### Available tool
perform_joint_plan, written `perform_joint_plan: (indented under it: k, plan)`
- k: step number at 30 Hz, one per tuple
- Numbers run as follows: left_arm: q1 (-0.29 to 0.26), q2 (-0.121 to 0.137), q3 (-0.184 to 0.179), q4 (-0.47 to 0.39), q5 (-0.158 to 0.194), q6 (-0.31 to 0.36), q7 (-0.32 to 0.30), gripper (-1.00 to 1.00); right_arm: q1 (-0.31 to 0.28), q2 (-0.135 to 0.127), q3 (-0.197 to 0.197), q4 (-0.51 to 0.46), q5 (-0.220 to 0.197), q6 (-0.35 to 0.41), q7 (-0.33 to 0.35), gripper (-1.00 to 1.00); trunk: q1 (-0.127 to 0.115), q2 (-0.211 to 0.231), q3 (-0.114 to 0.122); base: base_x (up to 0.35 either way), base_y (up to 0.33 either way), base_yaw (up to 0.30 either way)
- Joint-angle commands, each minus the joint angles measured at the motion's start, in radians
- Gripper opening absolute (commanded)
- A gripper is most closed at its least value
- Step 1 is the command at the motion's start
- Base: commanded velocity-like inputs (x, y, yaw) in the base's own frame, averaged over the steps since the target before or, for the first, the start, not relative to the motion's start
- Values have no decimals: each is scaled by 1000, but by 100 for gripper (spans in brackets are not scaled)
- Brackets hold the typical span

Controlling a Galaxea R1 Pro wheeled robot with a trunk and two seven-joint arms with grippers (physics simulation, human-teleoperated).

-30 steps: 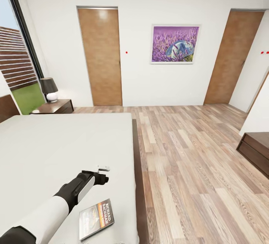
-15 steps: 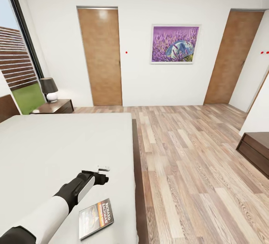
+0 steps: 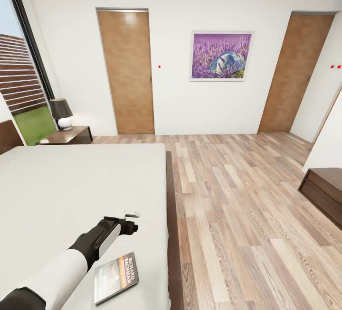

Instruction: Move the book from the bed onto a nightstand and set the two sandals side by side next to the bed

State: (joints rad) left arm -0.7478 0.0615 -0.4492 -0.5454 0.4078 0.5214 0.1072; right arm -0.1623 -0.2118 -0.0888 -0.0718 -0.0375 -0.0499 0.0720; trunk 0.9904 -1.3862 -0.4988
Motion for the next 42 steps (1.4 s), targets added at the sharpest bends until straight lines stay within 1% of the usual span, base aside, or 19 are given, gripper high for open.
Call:
perform_joint_plan:
  k: [1,42]
  plan:
    - [-1,1,-8,-2,11,3,9,100,-1,0,-8,1,-4,-4,6,100,0,-1,-1,0,-14,0]
    - [-1,2,-8,-2,10,3,9,100,0,2,-6,0,1,-5,6,100,0,-1,-1,0,-1,0]
